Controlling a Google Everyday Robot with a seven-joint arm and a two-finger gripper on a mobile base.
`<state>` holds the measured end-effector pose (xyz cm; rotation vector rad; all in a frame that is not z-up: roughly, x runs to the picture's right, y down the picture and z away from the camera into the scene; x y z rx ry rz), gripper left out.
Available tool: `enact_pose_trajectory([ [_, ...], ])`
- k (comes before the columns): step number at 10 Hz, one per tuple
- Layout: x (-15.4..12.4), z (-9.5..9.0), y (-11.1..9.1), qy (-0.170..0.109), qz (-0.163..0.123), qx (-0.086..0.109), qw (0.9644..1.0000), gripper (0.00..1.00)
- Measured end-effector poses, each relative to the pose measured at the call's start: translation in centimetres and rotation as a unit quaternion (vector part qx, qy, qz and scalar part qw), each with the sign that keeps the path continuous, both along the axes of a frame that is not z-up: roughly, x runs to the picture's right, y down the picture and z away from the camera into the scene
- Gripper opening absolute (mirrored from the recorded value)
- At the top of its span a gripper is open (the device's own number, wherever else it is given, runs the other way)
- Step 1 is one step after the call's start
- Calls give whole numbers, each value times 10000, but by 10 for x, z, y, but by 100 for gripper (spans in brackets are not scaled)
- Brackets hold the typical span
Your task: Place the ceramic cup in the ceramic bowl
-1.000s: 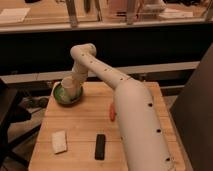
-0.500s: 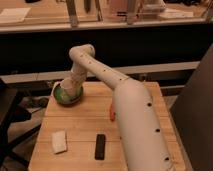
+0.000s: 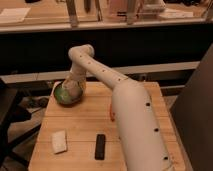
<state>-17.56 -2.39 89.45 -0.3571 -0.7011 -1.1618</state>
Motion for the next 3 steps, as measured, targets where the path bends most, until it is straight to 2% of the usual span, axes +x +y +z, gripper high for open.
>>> enact_pose_trajectory([
  [3, -4, -9, -8, -102, 4, 147, 9998, 80],
])
